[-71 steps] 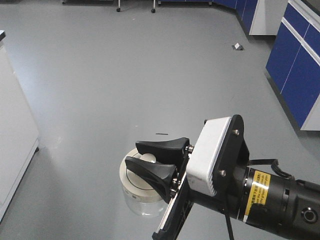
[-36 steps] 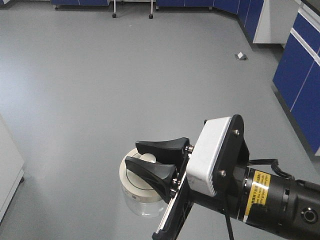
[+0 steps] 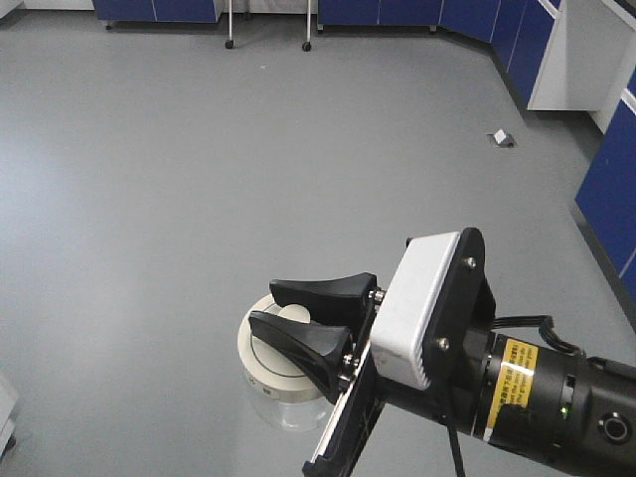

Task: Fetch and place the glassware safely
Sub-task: 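Hold the jar in the right gripper while driving to the black counter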

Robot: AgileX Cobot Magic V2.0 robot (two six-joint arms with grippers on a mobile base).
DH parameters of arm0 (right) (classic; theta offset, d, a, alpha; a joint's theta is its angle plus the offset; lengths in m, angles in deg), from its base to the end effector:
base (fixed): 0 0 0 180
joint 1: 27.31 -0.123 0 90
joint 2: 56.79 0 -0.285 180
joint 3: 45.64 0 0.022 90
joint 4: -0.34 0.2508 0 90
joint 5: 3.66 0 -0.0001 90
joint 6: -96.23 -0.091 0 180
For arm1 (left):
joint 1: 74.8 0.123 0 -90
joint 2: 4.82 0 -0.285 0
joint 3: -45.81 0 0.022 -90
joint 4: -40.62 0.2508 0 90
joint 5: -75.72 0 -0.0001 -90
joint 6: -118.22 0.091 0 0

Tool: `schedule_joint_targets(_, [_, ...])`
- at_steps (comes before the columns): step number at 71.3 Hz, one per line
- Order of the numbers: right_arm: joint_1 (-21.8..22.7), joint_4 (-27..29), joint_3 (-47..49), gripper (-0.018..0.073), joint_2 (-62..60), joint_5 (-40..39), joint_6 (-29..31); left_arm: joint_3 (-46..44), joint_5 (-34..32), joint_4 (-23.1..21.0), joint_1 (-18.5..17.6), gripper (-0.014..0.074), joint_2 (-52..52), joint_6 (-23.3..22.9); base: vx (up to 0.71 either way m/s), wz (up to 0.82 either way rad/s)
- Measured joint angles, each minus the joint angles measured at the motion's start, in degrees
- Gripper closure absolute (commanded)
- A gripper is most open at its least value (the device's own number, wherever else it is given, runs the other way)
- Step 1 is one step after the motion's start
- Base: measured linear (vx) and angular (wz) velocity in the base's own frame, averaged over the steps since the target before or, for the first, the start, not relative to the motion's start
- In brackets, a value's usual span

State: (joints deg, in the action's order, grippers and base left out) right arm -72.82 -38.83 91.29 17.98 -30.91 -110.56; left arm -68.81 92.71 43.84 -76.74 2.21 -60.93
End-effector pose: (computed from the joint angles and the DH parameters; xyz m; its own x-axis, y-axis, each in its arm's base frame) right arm 0.1521 0.1923 0.2910 0.0671 -0.1484 -0.9867 -0.8850 0.4478 -0.1275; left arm 0.0406 0.0001 0.2555 0.0121 0.0682 -0.9976 0.0167 0.9975 0.0684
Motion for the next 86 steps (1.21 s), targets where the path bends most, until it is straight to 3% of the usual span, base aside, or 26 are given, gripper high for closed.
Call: schedule_joint_targets(86, [0.0, 0.0, 0.0, 0.0559, 0.0, 0.0, 0.0, 0.0, 0.0, 0.0, 0.0, 0.0603, 0.0, 0.0, 0.54, -0.04])
